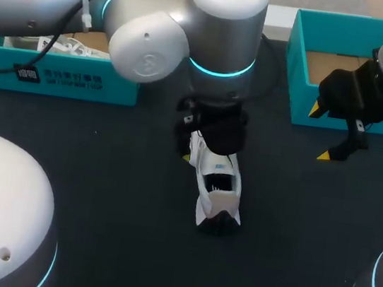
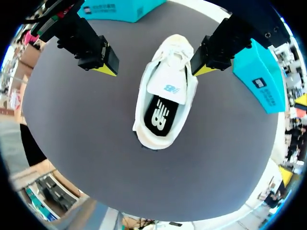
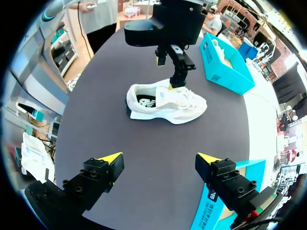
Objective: Take the shoe out of the shoebox, open the shoe tongue, remove and reinsert the insole, then place the shoe into the shoebox
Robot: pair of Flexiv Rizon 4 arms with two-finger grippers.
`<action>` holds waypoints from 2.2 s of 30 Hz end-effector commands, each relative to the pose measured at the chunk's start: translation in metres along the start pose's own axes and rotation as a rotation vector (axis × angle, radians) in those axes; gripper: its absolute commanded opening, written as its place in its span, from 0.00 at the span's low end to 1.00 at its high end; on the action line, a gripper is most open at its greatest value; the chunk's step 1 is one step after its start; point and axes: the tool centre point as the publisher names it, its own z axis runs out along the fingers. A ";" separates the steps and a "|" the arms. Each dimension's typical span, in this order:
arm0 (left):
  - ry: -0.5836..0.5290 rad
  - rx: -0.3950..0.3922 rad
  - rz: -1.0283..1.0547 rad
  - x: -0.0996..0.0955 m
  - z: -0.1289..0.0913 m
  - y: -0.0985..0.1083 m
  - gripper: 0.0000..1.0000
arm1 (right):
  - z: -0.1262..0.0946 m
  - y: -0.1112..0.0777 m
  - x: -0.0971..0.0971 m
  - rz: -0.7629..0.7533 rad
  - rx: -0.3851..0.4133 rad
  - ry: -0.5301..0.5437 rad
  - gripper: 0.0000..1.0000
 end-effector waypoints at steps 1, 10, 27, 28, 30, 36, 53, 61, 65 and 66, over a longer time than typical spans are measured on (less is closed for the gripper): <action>-0.006 -0.058 -0.312 0.016 -0.009 -0.014 1.00 | 0.001 0.001 -0.001 0.000 0.003 0.001 1.00; -0.104 -0.074 -1.042 0.048 -0.019 -0.042 1.00 | 0.001 0.001 -0.001 0.000 0.003 0.001 1.00; -0.093 -0.098 -1.093 0.049 -0.018 -0.045 1.00 | 0.001 0.001 -0.001 0.000 0.003 0.001 1.00; -0.114 -0.076 -1.131 0.049 -0.015 -0.050 1.00 | 0.001 0.001 -0.001 0.000 0.003 0.001 1.00; -0.153 -0.043 -1.186 0.048 -0.009 -0.063 1.00 | 0.001 0.001 -0.001 0.000 0.003 0.001 1.00; -0.153 -0.024 -1.234 0.050 0.005 -0.087 1.00 | 0.001 0.001 -0.001 0.000 0.003 0.001 1.00; -0.126 0.014 -1.243 0.030 0.032 -0.107 1.00 | 0.001 0.001 -0.001 0.000 0.003 0.001 1.00; -0.121 0.021 -1.227 0.031 0.038 -0.111 1.00 | 0.001 0.001 -0.001 0.000 0.003 0.001 1.00; -0.114 0.033 -1.222 0.030 0.041 -0.112 1.00 | 0.001 0.001 -0.001 0.000 0.003 0.001 1.00; -0.112 0.038 -1.219 0.030 0.042 -0.112 1.00 | 0.001 0.001 -0.001 0.000 0.003 0.001 1.00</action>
